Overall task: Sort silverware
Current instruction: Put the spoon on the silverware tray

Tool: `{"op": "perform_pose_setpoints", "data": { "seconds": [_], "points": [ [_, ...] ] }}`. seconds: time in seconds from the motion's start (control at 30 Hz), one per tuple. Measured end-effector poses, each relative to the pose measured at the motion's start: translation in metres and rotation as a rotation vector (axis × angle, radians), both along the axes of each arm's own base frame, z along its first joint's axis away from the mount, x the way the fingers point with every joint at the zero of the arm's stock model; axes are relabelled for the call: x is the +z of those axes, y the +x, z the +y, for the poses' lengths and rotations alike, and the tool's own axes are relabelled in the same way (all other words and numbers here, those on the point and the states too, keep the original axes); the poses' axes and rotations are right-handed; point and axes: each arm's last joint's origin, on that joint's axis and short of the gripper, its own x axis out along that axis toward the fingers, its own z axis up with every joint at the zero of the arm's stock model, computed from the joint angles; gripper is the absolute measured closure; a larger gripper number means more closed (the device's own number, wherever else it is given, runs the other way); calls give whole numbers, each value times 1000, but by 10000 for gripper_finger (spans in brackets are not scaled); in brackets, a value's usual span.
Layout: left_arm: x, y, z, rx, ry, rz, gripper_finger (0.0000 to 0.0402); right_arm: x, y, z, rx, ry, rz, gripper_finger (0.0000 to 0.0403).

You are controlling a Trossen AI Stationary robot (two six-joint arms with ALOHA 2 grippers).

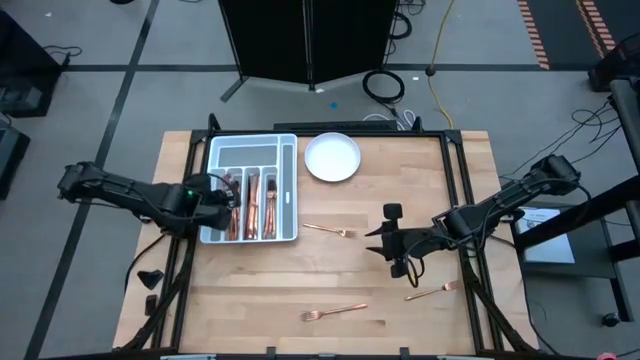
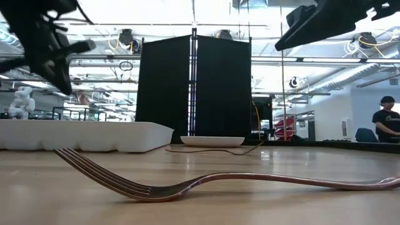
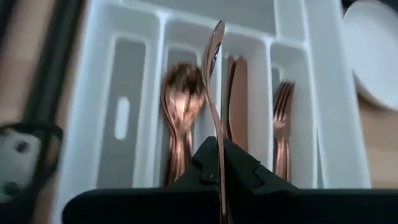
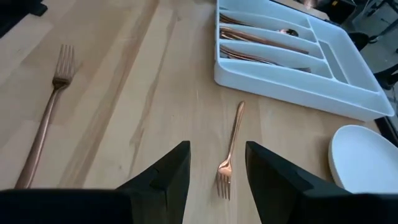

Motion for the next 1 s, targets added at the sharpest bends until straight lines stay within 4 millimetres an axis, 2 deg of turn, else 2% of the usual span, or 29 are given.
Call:
{"op": "perform_pose_setpoints", "data": {
  "seconds": [0.2,0.53,0.9,1.0],
  "points": [
    [-27,4,0,18,-12,-53,401,0,0,0,1,1,1,259],
    [-46,4,-2,-13,-87,-38,401,1,1,1,8,35,-8,259],
    [-53,7,2,3,-77,17,401,3,2,1,9,46,-24,259],
    [-53,7,5,-7,-69,35,387,3,2,2,6,52,-30,259]
  ]
}}
